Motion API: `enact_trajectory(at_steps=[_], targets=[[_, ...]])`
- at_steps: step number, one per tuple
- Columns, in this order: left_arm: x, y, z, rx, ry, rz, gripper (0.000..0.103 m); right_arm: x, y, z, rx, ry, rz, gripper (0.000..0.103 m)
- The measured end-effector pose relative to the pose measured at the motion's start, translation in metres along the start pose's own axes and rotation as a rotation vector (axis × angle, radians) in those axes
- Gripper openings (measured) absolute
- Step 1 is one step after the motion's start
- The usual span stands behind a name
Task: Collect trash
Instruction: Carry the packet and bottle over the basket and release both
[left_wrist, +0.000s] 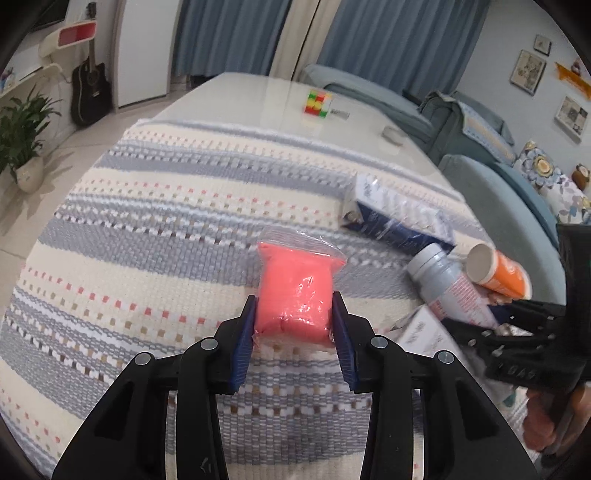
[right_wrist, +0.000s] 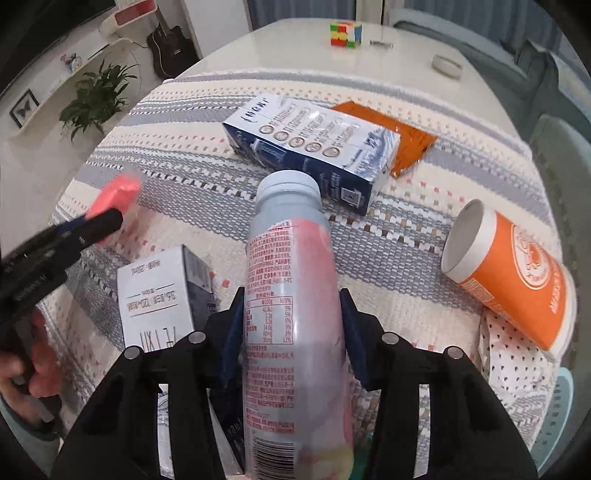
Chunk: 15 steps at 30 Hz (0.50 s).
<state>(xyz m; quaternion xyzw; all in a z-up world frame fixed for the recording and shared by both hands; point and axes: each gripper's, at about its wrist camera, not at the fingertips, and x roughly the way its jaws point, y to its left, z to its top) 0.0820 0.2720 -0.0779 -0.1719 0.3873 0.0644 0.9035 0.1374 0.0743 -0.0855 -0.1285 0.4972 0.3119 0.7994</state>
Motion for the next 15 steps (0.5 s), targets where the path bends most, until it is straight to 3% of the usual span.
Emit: enact_trajectory(at_steps=[9, 15], targets=[[-0.067, -0.064, 0.019, 0.111, -0.135, -0.093, 0.037, -0.097, -0.018, -0.004, 0.093, -0.202, 0.021, 0.045], [-0.094, -0.134, 0.024, 0.187, -0.164, -0.191, 0.037, -0.166, -0.068, -0.036, 0.216, -0.306, -0.001, 0.045]])
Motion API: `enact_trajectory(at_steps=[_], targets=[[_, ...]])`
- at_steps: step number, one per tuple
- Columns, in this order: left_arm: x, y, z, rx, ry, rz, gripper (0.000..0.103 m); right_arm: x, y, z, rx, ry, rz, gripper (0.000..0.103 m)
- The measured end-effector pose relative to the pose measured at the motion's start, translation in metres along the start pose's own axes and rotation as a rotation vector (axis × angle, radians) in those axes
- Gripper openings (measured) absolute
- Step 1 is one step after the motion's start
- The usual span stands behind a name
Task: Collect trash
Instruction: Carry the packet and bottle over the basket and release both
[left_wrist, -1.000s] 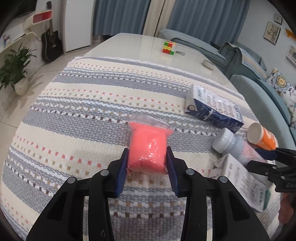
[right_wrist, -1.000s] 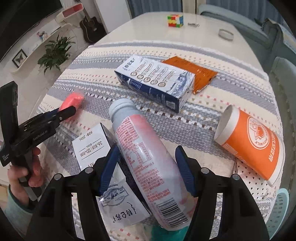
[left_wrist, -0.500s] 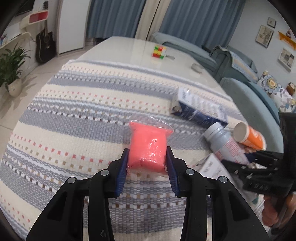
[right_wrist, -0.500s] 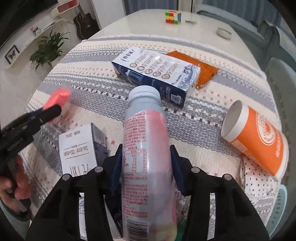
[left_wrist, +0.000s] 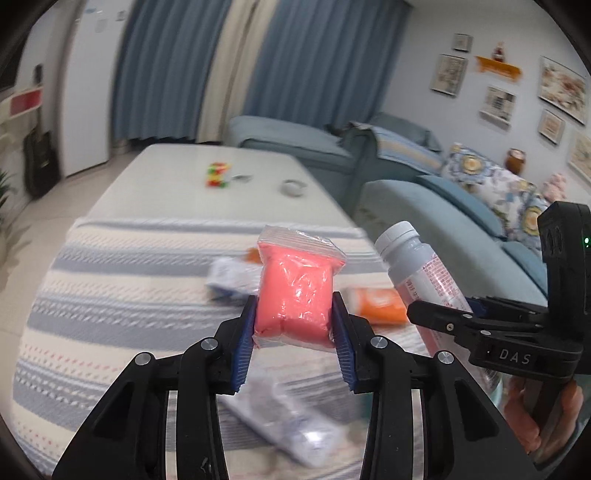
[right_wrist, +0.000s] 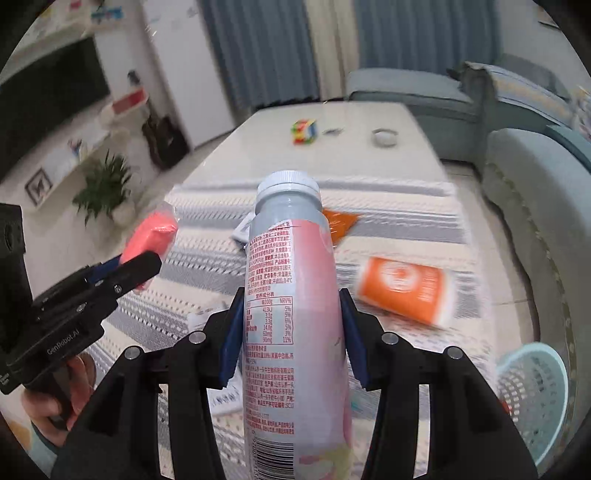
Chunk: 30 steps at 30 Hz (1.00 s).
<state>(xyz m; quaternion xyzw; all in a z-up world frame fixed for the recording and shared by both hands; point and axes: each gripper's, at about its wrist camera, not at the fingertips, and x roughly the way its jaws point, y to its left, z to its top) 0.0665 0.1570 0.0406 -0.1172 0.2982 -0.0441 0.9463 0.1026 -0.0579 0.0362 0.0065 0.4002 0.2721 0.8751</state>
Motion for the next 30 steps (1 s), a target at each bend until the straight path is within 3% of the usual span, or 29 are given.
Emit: enact_trajectory(at_steps=[8, 13, 19, 29, 30], targets=[[0.016, -0.117, 0.002, 0.15, 0.033, -0.109, 0.037, -0.071, -0.115, -0.034, 0.206, -0.064, -0.157, 0.045], [0.042, -0.186, -0.007, 0.215, 0.09, -0.178, 0.037, -0.089, -0.188, -0.075, 0.355, -0.052, -0.324, 0.045], [0.086, -0.249, -0.04, 0.245, 0.185, -0.259, 0.037, -0.081, -0.246, -0.114, 0.478, 0.02, -0.446, 0.045], [0.156, -0.306, -0.107, 0.322, 0.376, -0.265, 0.039, -0.047, -0.302, -0.17, 0.614, 0.193, -0.481, 0.045], [0.159, -0.306, -0.112, 0.327, 0.386, -0.27, 0.045, -0.044, -0.301, -0.171, 0.62, 0.198, -0.482, 0.046]])
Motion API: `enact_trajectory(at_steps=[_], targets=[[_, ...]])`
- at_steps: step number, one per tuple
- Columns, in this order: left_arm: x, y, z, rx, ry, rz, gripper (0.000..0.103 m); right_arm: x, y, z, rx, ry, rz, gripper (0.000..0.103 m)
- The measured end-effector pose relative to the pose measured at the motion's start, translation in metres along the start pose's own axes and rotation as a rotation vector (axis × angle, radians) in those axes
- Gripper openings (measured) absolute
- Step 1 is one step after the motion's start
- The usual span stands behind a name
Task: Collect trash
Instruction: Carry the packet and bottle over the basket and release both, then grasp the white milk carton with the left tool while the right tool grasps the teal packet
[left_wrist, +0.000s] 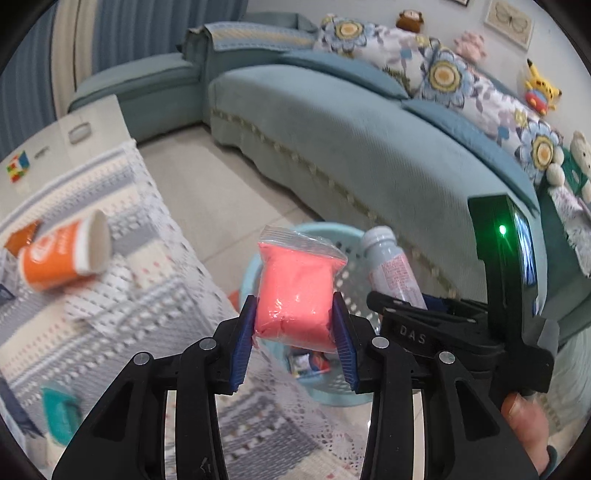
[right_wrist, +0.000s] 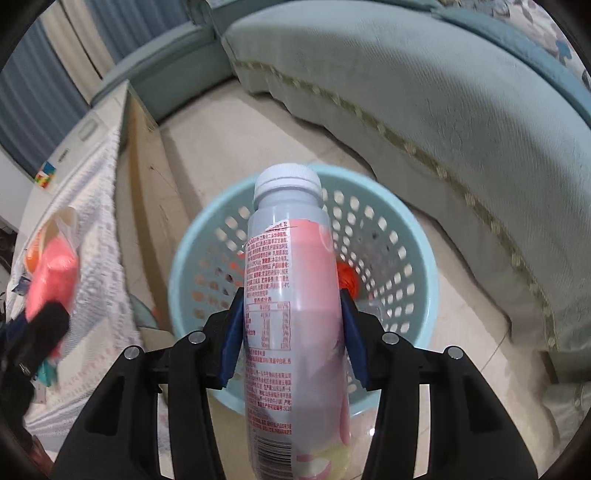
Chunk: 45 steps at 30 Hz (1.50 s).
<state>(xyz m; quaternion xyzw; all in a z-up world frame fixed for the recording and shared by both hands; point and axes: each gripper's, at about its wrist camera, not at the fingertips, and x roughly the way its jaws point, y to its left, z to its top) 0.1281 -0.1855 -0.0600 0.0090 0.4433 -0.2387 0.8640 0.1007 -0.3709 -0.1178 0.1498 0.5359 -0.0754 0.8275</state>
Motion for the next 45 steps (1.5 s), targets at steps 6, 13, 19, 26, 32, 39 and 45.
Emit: enact_trajectory(at_steps=[6, 13, 19, 26, 32, 39, 45], targets=[[0.004, 0.003, -0.006, 0.007, -0.001, 0.016, 0.068, -0.006, -0.009, 0.004, 0.042, -0.03, 0.006, 0.056], [-0.01, 0.024, -0.011, -0.03, -0.013, 0.013, 0.068, -0.009, -0.006, 0.002, 0.031, -0.043, 0.022, 0.056], [-0.032, 0.037, -0.014, -0.056, -0.04, 0.035, 0.068, -0.03, 0.015, 0.003, -0.002, -0.102, 0.051, 0.056], [-0.104, 0.082, -0.02, -0.131, -0.143, 0.134, 0.068, -0.092, 0.078, -0.009, -0.134, -0.281, 0.172, 0.056], [-0.173, 0.155, -0.045, -0.283, -0.225, 0.296, 0.075, -0.124, 0.155, -0.04, -0.294, -0.337, 0.235, 0.056], [-0.197, 0.258, -0.094, -0.56, -0.128, 0.364, 0.078, -0.101, 0.243, -0.097, -0.456, -0.224, 0.304, 0.056], [-0.181, 0.295, -0.121, -0.707, -0.106, 0.299, 0.078, -0.069, 0.274, -0.121, -0.494, -0.186, 0.297, 0.056]])
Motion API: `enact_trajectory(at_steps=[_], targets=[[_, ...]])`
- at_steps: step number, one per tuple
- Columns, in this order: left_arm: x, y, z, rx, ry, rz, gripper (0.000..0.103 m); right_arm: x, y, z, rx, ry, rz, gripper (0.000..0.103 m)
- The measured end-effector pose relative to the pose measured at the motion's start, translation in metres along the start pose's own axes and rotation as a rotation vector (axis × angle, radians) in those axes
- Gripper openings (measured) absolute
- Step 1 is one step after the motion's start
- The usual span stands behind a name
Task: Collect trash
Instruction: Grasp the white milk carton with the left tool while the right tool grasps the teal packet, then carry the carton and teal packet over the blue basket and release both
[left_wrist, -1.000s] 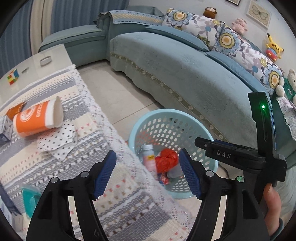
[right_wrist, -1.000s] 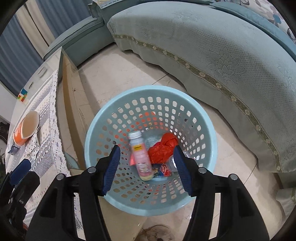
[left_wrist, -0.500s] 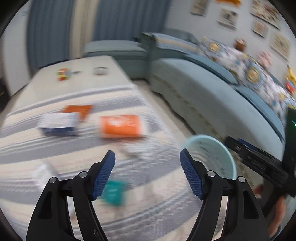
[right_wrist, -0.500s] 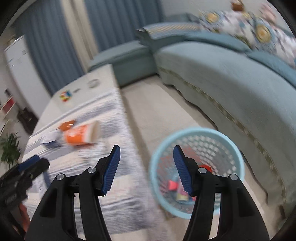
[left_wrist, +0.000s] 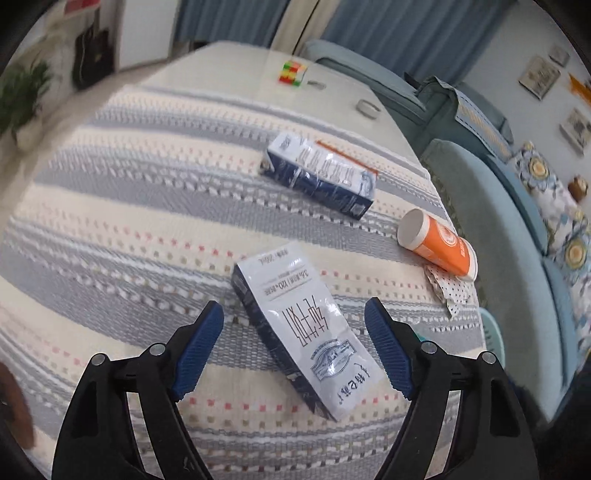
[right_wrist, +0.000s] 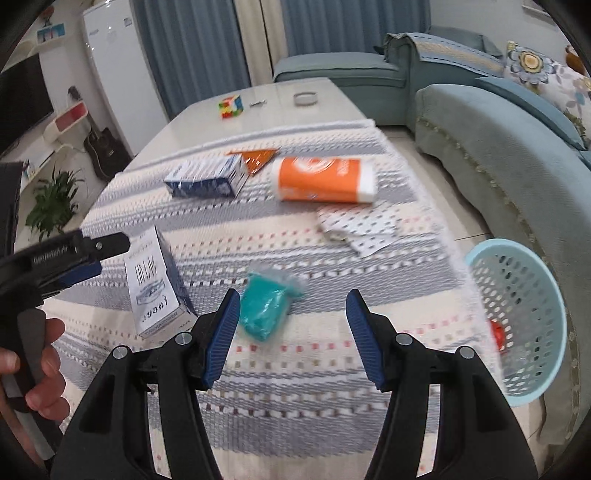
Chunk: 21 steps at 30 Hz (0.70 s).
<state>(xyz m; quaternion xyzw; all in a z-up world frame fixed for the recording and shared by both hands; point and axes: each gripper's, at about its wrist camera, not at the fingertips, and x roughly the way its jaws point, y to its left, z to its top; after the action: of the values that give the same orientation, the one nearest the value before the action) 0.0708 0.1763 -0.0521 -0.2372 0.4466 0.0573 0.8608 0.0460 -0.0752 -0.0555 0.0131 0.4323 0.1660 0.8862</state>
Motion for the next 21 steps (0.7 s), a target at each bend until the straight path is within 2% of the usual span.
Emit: enact_trajectory(at_steps=[3, 6, 9, 12, 18, 21], targets=[[0.016, -0.002, -0.002, -0.022, 0.026, -0.015, 0.078, 0.014, -0.001, -0.003, 0.021, 0.011, 0.02, 0.056], [0.038, -0.013, -0.002, 0.028, 0.053, 0.07, 0.078, 0.025, 0.001, -0.003, 0.025, 0.027, 0.031, 0.056], [0.051, -0.018, -0.004, 0.076, 0.072, 0.114, 0.076, 0.031, 0.008, -0.006, 0.011, 0.038, 0.05, 0.056], [0.052, -0.019, -0.008, 0.114, 0.058, 0.116, 0.075, 0.037, 0.014, -0.008, 0.001, 0.05, 0.063, 0.056], [0.036, -0.017, -0.016, 0.199, 0.031, 0.068, 0.059, 0.051, 0.016, -0.008, 0.029, 0.088, 0.06, 0.056], [0.028, -0.018, -0.023, 0.257, 0.03, 0.068, 0.057, 0.057, 0.015, -0.007, 0.048, 0.103, 0.045, 0.056]])
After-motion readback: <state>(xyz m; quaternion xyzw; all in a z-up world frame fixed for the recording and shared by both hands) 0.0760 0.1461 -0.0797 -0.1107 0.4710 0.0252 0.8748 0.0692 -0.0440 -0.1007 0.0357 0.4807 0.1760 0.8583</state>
